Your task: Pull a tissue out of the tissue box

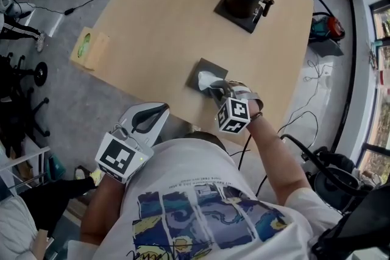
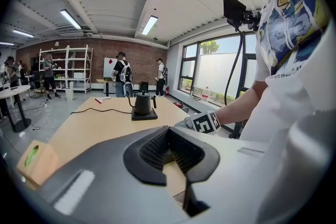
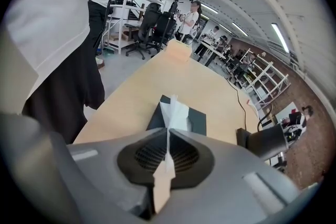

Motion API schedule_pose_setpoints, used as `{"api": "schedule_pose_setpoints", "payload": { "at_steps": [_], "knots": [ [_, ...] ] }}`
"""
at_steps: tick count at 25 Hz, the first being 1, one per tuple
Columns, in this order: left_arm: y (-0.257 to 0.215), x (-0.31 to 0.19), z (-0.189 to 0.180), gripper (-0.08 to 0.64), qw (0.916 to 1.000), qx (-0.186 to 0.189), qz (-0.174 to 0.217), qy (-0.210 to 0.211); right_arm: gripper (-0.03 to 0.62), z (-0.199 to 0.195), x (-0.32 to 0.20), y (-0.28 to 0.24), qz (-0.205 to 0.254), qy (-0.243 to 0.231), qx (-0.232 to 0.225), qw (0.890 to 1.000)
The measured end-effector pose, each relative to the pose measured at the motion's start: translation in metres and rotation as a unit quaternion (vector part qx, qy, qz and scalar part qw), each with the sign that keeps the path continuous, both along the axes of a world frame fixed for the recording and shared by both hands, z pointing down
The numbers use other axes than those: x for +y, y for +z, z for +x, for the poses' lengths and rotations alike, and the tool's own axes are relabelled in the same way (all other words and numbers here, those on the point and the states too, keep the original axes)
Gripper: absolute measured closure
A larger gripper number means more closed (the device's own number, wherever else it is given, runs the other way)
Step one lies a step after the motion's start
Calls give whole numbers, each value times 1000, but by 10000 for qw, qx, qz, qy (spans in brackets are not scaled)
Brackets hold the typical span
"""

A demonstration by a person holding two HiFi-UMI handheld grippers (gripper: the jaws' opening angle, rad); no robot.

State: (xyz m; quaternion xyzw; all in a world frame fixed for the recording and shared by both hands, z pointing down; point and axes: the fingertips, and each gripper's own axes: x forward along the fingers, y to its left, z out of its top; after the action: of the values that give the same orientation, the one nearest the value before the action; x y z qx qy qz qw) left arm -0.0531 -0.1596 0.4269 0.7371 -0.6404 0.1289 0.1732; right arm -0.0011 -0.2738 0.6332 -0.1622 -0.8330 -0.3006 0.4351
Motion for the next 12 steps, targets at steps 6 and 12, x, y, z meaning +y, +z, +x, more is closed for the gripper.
{"api": "schedule_pose_setpoints", "payload": {
  "at_steps": [6, 12],
  "knots": [
    [0, 3, -2, 554, 9999, 82, 4, 69, 589, -1, 2, -8, -121, 219, -28, 9997],
    [-1, 9, -2, 554, 9997, 177, 24, 171, 589, -2, 3, -21, -130, 478, -70, 9987]
  ]
}}
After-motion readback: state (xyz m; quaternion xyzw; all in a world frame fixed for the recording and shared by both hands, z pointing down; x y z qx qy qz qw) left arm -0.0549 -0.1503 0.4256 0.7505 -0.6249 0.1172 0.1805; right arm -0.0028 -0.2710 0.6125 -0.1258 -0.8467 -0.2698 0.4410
